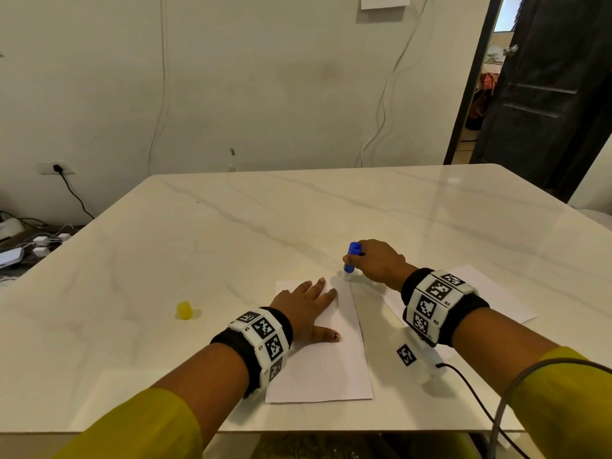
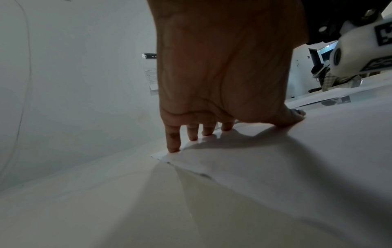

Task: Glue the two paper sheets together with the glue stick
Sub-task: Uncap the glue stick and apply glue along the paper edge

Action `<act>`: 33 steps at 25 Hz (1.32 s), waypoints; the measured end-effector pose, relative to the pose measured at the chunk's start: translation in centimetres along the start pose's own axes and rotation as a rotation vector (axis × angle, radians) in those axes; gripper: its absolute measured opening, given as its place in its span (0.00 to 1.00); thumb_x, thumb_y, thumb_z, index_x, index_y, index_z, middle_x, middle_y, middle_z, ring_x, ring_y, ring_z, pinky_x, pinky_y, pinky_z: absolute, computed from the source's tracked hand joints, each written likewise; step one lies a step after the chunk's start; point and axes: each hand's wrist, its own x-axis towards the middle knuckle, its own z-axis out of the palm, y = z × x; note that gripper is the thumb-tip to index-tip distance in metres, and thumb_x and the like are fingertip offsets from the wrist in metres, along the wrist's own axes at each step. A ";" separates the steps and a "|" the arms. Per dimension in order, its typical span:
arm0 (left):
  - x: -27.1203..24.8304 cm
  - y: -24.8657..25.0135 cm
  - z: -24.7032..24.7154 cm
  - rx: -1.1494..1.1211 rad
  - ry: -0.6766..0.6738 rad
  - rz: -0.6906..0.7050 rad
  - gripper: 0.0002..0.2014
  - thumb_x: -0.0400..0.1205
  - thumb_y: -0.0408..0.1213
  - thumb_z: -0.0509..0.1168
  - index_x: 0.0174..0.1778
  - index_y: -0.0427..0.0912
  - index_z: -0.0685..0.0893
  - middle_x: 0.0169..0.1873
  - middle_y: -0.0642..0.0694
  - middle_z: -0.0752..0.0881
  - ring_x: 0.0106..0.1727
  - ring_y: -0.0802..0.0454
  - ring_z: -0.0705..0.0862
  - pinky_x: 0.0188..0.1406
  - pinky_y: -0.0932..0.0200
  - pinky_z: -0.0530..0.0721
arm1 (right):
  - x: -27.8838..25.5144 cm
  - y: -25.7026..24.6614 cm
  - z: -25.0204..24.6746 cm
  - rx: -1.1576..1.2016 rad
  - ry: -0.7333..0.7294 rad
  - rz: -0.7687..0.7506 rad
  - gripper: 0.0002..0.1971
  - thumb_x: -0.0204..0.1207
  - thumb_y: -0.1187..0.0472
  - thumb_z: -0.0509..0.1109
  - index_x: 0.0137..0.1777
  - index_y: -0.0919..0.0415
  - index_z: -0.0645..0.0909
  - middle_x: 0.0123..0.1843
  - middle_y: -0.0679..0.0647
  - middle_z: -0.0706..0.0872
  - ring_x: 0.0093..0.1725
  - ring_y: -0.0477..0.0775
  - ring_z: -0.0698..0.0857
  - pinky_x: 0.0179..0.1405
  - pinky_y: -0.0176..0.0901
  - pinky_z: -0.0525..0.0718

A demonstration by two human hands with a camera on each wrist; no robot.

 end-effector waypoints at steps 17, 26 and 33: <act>0.3 -0.1 0.4 -0.016 0.019 -0.005 0.45 0.76 0.67 0.54 0.82 0.51 0.41 0.84 0.47 0.40 0.84 0.44 0.45 0.79 0.40 0.58 | -3.1 -0.3 0.1 -0.214 -0.046 -0.058 0.20 0.79 0.45 0.60 0.59 0.61 0.77 0.49 0.53 0.76 0.49 0.54 0.73 0.54 0.50 0.67; 0.1 0.1 0.2 -0.028 0.013 -0.016 0.45 0.76 0.67 0.54 0.82 0.51 0.41 0.84 0.46 0.40 0.84 0.44 0.45 0.79 0.38 0.57 | -5.9 -0.1 -0.1 -0.252 -0.069 -0.072 0.14 0.79 0.45 0.60 0.50 0.56 0.73 0.47 0.52 0.77 0.48 0.54 0.73 0.50 0.47 0.65; 0.1 0.2 0.2 -0.022 -0.007 -0.027 0.45 0.76 0.67 0.53 0.82 0.51 0.40 0.83 0.47 0.39 0.84 0.44 0.44 0.79 0.38 0.56 | -7.8 0.2 0.0 -0.253 -0.083 -0.085 0.19 0.79 0.44 0.59 0.60 0.58 0.77 0.52 0.53 0.80 0.49 0.53 0.74 0.52 0.46 0.65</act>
